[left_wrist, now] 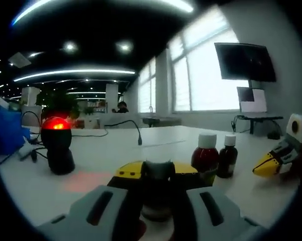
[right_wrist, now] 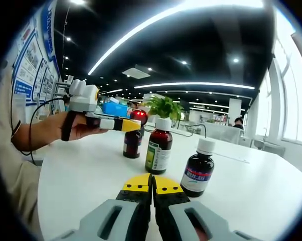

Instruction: Rotate the medicine bottle to make it face forward pick up the medicine bottle inspect the drug traceability code place the medicine on the table

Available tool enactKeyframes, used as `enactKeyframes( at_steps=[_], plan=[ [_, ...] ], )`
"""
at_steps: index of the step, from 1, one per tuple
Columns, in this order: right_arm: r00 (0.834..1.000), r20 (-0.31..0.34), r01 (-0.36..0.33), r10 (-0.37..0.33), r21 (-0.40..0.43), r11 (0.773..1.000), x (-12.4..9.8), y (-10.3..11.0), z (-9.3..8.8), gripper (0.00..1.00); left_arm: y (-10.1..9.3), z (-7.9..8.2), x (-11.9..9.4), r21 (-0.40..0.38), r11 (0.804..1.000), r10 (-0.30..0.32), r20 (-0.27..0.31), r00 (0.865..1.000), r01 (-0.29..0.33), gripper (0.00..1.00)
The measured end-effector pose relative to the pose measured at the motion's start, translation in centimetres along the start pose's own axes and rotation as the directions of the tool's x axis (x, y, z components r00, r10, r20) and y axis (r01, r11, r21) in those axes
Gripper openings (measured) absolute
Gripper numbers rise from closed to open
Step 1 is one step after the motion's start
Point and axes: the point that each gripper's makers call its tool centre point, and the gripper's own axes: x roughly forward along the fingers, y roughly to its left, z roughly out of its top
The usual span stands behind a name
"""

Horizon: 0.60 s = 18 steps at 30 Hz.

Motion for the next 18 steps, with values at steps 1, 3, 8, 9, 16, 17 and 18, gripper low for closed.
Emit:
enactKeyframes(
  at_steps=[1, 3, 8, 9, 16, 17, 18],
  plan=[
    [1.0, 0.0, 0.0, 0.0, 0.001, 1.0, 0.0, 0.01, 0.01, 0.0, 0.01, 0.0, 0.0, 0.0, 1.0, -0.002, 0.0, 1.0, 0.002, 0.11],
    [1.0, 0.0, 0.0, 0.0, 0.001, 1.0, 0.0, 0.01, 0.02, 0.0, 0.06, -0.01, -0.03, 0.004, 1.0, -0.009, -0.001, 1.0, 0.009, 0.11],
    [1.0, 0.0, -0.001, 0.001, 0.001, 1.0, -0.01, 0.05, 0.02, 0.0, 0.0, -0.02, -0.11, 0.014, 0.999, -0.033, -0.006, 0.999, 0.033, 0.11],
    [1.0, 0.0, -0.001, 0.001, 0.0, 1.0, -0.01, 0.09, 0.03, 0.0, 0.05, -0.02, -0.15, 0.017, 0.999, -0.042, -0.008, 0.999, 0.043, 0.11],
    [1.0, -0.001, -0.001, 0.001, -0.001, 1.0, -0.03, 0.14, 0.03, 0.0, -0.29, -0.01, -0.22, 0.027, 0.995, -0.091, -0.019, 0.996, 0.091, 0.11],
    [1.0, -0.001, -0.001, 0.001, -0.002, 1.0, -0.03, 0.17, 0.02, 0.0, -0.25, -0.01, -0.24, 0.029, 0.995, -0.097, -0.02, 0.995, 0.097, 0.11],
    [1.0, -0.002, -0.001, 0.001, -0.002, 1.0, -0.03, 0.17, 0.01, 0.0, -0.25, -0.03, -0.25, 0.032, 0.994, -0.104, -0.021, 0.994, 0.105, 0.11]
  ],
)
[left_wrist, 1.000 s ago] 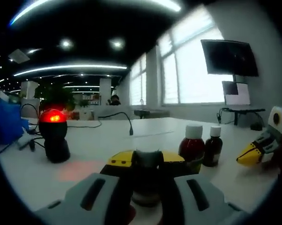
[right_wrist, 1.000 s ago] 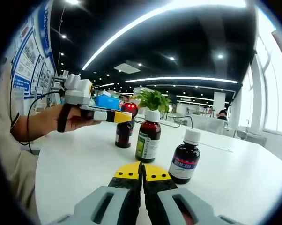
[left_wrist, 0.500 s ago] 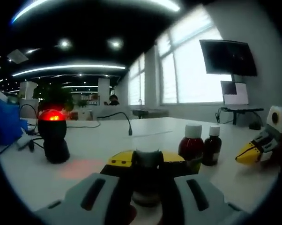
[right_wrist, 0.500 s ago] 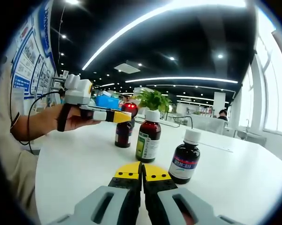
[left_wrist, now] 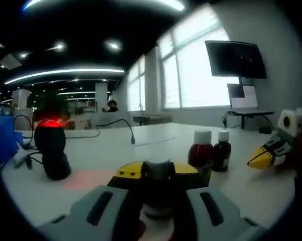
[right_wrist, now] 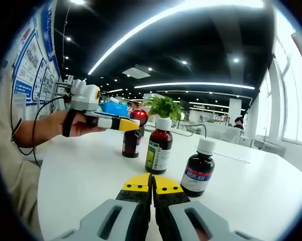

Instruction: Rotate the medicine bottle to make it face forward pick up the medicine bottle inspect the drug traceability code place the medicine on the table

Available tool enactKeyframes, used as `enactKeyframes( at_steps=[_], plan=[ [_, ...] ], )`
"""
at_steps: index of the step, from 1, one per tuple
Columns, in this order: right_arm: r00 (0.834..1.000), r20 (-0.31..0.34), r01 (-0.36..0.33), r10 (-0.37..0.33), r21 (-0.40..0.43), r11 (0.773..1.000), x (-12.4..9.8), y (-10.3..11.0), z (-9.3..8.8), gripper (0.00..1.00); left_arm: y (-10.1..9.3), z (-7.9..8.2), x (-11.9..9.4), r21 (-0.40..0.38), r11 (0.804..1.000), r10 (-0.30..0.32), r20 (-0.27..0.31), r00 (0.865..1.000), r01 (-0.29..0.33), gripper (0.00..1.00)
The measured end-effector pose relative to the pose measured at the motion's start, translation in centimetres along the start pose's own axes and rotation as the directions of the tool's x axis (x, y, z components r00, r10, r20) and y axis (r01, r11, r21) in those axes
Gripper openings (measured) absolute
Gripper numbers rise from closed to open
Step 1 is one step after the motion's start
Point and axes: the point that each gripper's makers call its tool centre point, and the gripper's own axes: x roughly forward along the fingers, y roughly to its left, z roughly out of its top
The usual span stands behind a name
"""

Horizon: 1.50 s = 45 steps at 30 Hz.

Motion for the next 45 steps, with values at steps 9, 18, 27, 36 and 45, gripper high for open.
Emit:
enactKeyframes(
  at_steps=[9, 18, 27, 36, 45],
  plan=[
    [1.0, -0.003, -0.001, 0.001, -0.003, 1.0, 0.0, 0.1, -0.1, 0.0, 0.6, -0.1, 0.0, -0.021, 0.997, -0.073, -0.005, 0.997, 0.072, 0.11],
    [1.0, -0.003, -0.001, 0.001, -0.005, 1.0, 0.0, 0.2, 0.0, 0.0, 0.4, -0.1, -0.2, -0.037, 0.986, -0.164, -0.008, 0.986, 0.163, 0.11],
    [1.0, -0.002, -0.001, 0.001, -0.004, 1.0, 0.0, 0.4, 0.1, 0.0, -0.2, -0.1, -0.2, -0.048, 0.972, -0.231, -0.007, 0.973, 0.23, 0.11],
    [1.0, -0.002, 0.0, 0.0, -0.009, 1.0, -0.1, 0.6, 0.1, 0.0, -0.8, -0.1, -0.3, -0.057, 0.967, -0.25, 0.001, 0.968, 0.25, 0.11],
    [1.0, 0.001, -0.001, 0.001, -0.006, 1.0, -0.1, 0.6, 0.2, 0.0, -0.9, -0.1, -0.2, -0.056, 0.967, -0.249, -0.003, 0.968, 0.249, 0.11]
  ],
)
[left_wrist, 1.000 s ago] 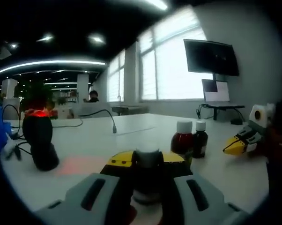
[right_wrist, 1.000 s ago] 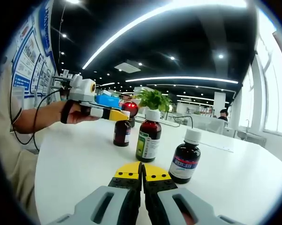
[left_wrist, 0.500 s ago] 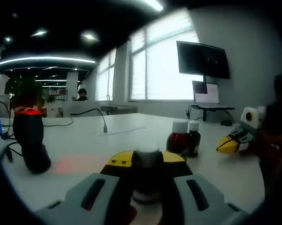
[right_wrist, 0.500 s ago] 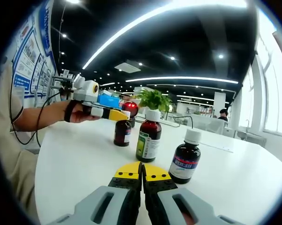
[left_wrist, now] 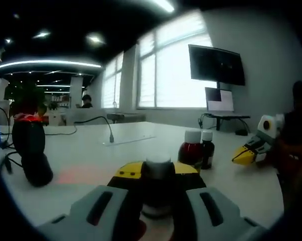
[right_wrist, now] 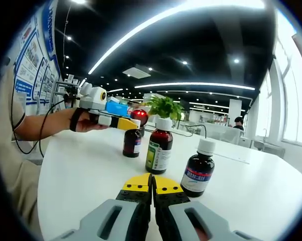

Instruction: Rotate the medicine bottle to make it face forward pick up the medicine bottle inspect the drug traceability code place the medicine on the table

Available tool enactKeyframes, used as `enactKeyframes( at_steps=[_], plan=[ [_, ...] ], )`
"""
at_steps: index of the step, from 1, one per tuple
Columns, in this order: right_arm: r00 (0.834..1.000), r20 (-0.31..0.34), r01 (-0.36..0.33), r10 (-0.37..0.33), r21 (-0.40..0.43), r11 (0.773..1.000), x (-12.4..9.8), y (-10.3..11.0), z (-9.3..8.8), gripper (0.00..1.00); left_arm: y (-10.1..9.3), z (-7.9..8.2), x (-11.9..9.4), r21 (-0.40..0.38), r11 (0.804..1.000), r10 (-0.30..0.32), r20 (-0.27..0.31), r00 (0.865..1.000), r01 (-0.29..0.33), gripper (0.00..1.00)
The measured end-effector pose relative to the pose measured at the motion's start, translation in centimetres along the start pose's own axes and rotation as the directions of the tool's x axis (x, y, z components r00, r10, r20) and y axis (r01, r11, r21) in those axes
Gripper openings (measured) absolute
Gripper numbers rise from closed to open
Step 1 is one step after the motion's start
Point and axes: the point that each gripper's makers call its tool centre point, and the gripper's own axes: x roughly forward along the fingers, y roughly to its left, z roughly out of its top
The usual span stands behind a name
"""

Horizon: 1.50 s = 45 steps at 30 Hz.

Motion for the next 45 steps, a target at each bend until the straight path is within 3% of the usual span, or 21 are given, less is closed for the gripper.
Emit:
enactKeyframes(
  at_steps=[45],
  plan=[
    [1.0, -0.006, -0.001, 0.001, 0.006, 1.0, 0.16, -0.57, -0.29, 0.0, 0.58, -0.1, -0.24, -0.006, 1.0, 0.023, -0.002, 1.0, -0.023, 0.11]
  ],
)
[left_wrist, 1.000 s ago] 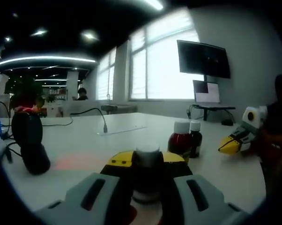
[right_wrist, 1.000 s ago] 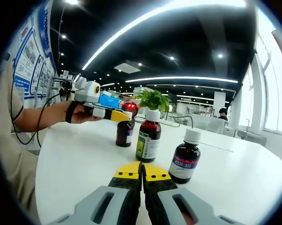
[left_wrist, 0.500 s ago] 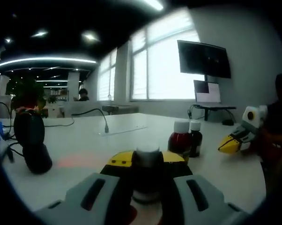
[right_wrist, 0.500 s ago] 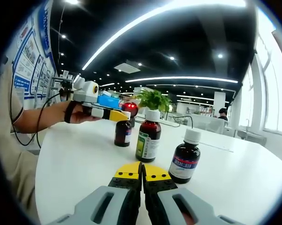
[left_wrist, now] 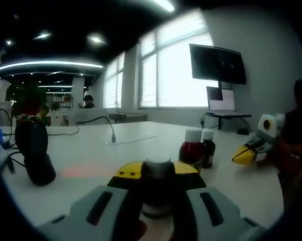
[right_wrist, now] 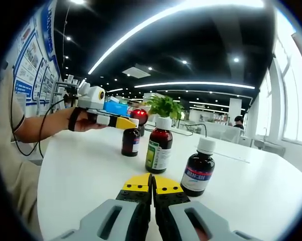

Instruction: Rotate the medicine bottle to make it face forward pick up the medicine bottle inspect the drug traceability code place the medicine on the table

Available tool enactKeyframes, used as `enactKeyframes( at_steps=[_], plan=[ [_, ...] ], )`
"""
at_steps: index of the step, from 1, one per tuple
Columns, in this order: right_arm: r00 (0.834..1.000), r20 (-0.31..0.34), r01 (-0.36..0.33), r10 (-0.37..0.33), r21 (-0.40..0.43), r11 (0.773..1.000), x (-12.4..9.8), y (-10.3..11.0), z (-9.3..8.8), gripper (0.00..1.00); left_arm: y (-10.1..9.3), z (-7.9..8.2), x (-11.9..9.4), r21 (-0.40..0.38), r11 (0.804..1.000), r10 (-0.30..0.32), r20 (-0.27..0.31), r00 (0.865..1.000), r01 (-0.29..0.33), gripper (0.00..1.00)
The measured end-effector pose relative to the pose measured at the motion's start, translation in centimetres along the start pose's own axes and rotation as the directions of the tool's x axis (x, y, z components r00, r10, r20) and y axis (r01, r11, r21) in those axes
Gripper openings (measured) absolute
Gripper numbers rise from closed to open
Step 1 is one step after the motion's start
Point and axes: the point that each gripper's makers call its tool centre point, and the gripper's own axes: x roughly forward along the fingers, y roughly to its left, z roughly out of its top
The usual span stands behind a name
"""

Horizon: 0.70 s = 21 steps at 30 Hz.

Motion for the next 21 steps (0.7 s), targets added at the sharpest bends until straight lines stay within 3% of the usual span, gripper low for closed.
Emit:
enactKeyframes(
  at_steps=[6, 16, 21],
  plan=[
    [1.0, 0.002, 0.0, 0.0, 0.001, 1.0, 0.0, 0.0, 0.0, 0.0, 0.4, -0.7, 0.0, -0.004, 1.0, 0.022, -0.02, 1.0, -0.023, 0.17],
    [1.0, 0.001, 0.002, -0.002, -0.001, 1.0, 0.0, -0.1, 0.0, 0.0, 0.6, 0.7, -0.3, -0.056, 0.997, 0.052, 0.033, 0.998, -0.05, 0.19],
    [1.0, 0.004, 0.001, -0.001, 0.002, 1.0, 0.0, 0.0, 0.0, 0.0, 0.8, 0.8, -0.5, -0.025, 0.993, 0.119, 0.036, 0.992, -0.119, 0.19]
  ],
)
